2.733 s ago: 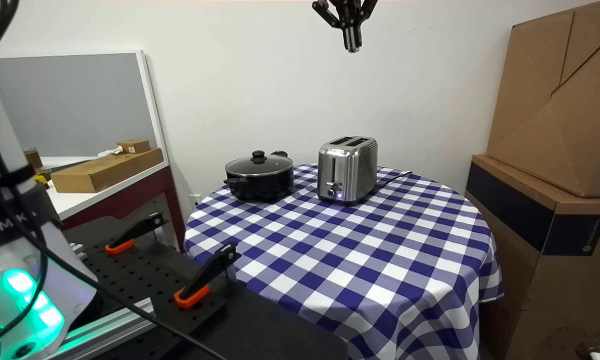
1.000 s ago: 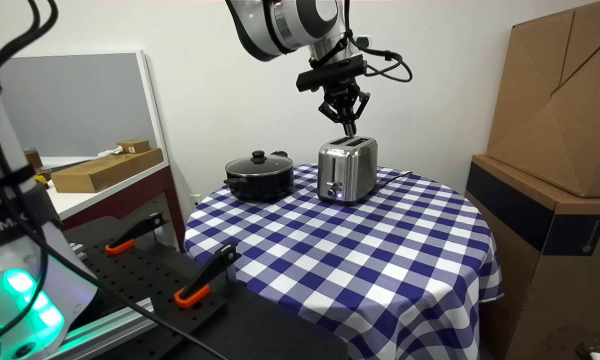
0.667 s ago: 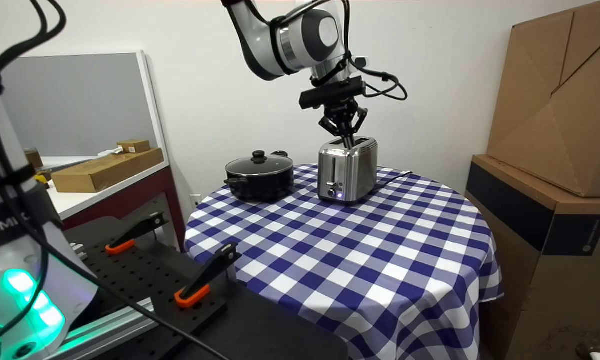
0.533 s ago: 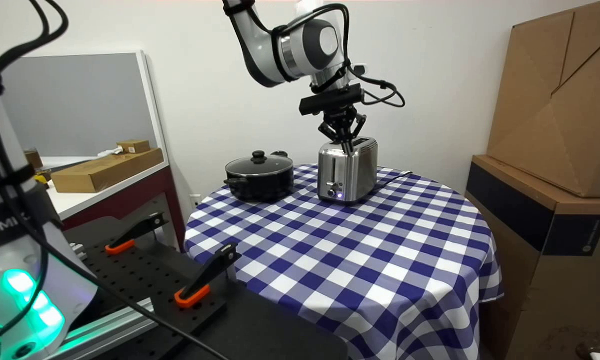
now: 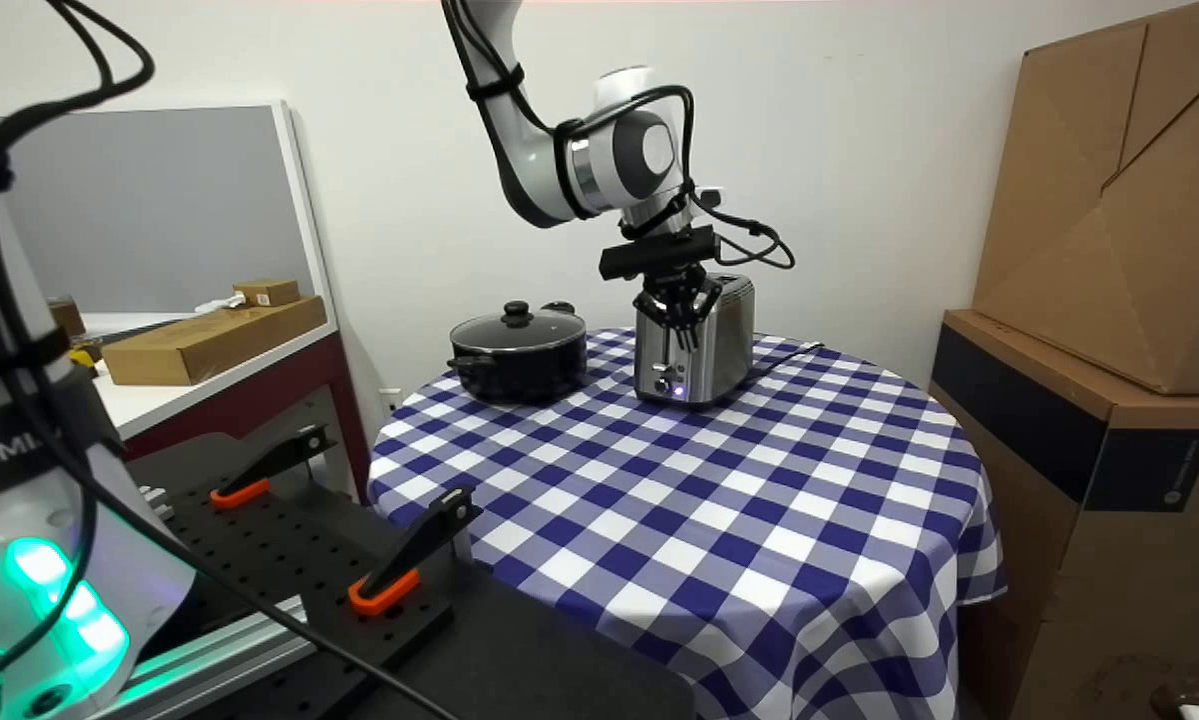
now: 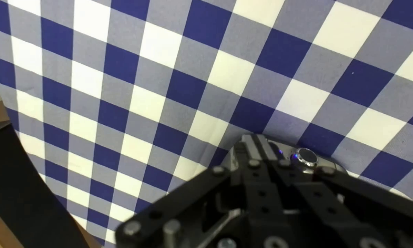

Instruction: Press a button on the toaster

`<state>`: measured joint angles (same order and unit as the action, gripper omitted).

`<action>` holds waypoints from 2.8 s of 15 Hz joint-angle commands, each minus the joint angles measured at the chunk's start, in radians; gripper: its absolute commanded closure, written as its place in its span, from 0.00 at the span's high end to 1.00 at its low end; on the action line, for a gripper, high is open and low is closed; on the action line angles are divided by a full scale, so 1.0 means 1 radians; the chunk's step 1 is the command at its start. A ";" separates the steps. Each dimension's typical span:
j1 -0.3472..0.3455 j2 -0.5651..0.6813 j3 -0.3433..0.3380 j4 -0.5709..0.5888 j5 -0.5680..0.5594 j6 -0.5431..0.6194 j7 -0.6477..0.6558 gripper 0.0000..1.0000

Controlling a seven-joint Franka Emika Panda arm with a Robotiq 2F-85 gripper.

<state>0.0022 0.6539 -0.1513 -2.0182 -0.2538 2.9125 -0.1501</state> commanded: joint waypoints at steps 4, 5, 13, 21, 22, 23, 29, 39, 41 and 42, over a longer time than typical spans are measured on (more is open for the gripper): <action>0.019 0.178 -0.007 0.174 0.000 0.015 0.023 0.00; 0.023 0.197 -0.008 0.193 -0.001 0.019 0.023 0.00; 0.055 0.271 -0.002 0.265 0.003 0.012 0.034 0.00; 0.061 0.295 0.001 0.273 0.003 0.011 0.032 0.00; 0.062 0.299 0.000 0.273 0.003 0.014 0.032 0.00; 0.064 0.302 -0.001 0.273 0.002 0.017 0.033 0.00; 0.076 0.321 -0.006 0.290 0.005 0.043 0.046 0.00; 0.101 0.342 -0.032 0.300 0.003 0.061 0.074 0.00; 0.104 0.345 -0.035 0.305 0.003 0.056 0.076 0.00; 0.106 0.349 -0.036 0.308 0.003 0.049 0.075 0.00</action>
<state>0.0864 0.9570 -0.1652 -1.7534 -0.2525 2.9451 -0.1003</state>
